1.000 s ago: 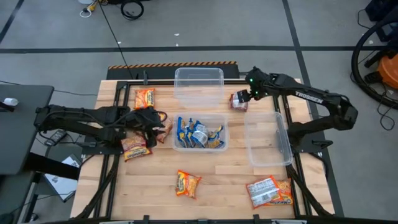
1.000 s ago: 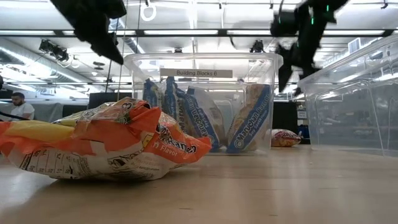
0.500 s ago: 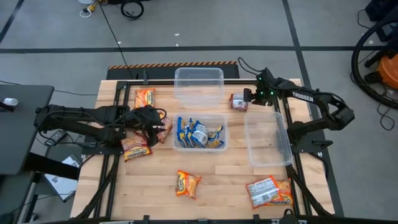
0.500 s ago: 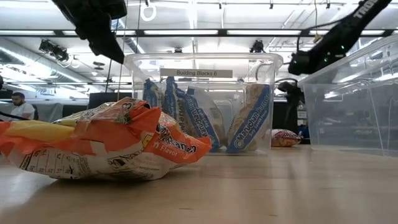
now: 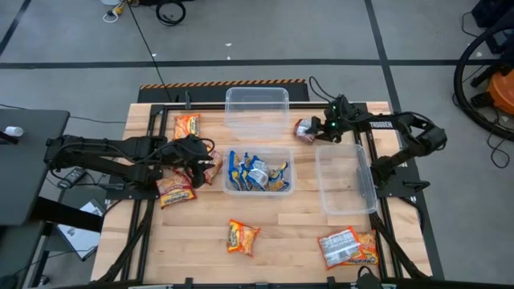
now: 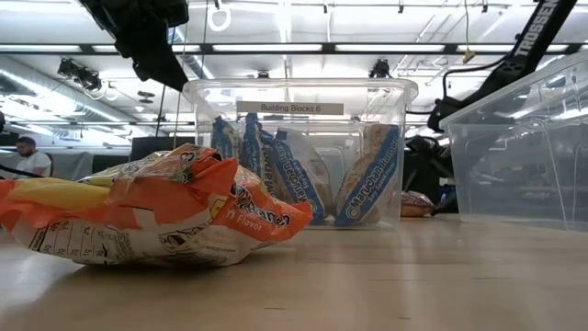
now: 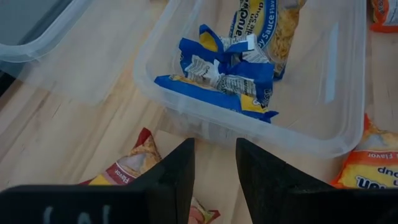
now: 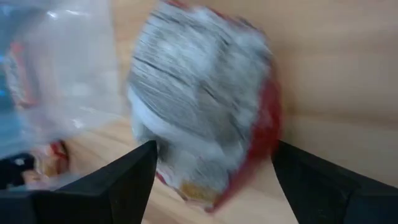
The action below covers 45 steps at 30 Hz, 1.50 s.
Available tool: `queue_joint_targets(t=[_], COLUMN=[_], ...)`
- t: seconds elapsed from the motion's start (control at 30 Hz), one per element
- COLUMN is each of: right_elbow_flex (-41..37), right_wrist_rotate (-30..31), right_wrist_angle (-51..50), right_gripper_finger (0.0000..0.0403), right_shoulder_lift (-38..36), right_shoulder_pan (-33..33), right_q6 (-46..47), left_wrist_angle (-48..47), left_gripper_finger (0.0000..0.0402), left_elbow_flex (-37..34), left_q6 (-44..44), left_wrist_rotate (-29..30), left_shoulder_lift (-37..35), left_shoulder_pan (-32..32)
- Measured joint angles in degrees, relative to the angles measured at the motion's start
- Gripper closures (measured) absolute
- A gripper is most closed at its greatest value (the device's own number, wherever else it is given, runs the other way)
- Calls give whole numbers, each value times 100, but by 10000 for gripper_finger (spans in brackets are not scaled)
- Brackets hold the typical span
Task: Sort Maruchan noodles
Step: Put the red noodle pack into the bottom right transparent bin
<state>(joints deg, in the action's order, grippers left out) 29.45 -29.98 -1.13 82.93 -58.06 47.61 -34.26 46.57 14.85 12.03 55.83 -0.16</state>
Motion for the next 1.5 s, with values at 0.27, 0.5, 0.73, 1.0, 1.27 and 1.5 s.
queue_joint_targets(t=[0.27, 0.5, 0.73, 1.0, 1.27, 1.5], right_elbow_flex=[-3, -8, -7, -7, -7, 46], right_wrist_rotate=[198, 1448, 2464, 3323, 3427, 3423], right_wrist_angle=[332, 737, 1236, 1252, 1329, 1670], right_gripper_finger=[89, 126, 171, 251, 313, 342], right_shoulder_lift=[123, 131, 29, -174, -150, -248], right_shoulder_pan=[116, 667, 1094, 1381, 1329, 1365], right_q6=[743, 2203, 2486, 2055, 2102, 1650], left_wrist_angle=[0, 4, 2, 4, 4, 4], left_gripper_finger=[278, 278, 278, 278, 278, 278], left_elbow_flex=[0, 0, 0, 0, 0, -2], left_q6=[109, 101, 99, 94, 91, 126], left_wrist_rotate=[139, 444, 492, 555, 546, 465], left_shoulder_lift=[0, 0, 2, 2, 2, 1], left_shoulder_pan=[0, 0, 0, -2, -9, -9])
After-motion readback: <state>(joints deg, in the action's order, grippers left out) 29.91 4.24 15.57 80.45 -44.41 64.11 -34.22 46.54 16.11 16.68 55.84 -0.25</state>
